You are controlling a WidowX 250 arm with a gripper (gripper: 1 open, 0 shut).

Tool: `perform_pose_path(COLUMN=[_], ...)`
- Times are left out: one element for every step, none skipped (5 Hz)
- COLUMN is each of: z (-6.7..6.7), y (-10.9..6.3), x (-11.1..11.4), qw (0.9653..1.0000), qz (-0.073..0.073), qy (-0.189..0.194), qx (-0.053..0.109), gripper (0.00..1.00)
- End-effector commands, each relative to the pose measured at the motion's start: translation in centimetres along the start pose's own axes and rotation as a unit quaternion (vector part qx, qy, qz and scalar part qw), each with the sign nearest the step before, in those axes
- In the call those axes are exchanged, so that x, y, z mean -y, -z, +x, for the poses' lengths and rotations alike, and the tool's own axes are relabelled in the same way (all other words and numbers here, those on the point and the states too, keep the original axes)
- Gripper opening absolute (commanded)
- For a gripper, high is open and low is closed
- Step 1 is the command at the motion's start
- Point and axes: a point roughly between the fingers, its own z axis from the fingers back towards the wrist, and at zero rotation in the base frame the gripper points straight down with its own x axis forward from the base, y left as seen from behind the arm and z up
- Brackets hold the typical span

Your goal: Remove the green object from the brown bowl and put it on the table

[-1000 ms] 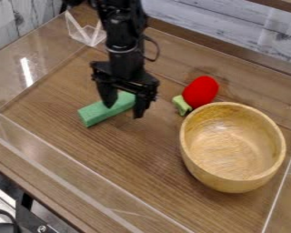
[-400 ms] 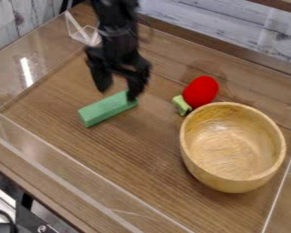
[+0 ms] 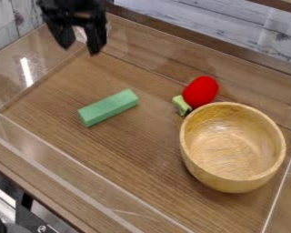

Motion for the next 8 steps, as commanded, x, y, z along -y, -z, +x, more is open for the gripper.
perform_pose_path(z=[1.2,0.8,0.3,-0.6,-1.1,-1.6,-1.7,-1.6], y=[-1.3,-0.5,0.0,-1.2,-2.2,-2.8,-1.9,-0.8], x=[0.5,0.6,0.7,1.3,1.8,2.4,2.3,2.1], qw=[0.9989,0.9972,0.9948,0.9958,0.9963,0.9965,0.9958,0.9953], qz=[-0.001,-0.015,-0.026,-0.028,-0.023,-0.020,-0.022,-0.022], qy=[0.017,0.062,0.089,0.067,0.049,0.037,0.051,0.064], qx=[0.043,0.039,0.041,0.056,0.067,0.073,0.072,0.069], gripper=[1.00,1.00,1.00,1.00,1.00,1.00,1.00,1.00])
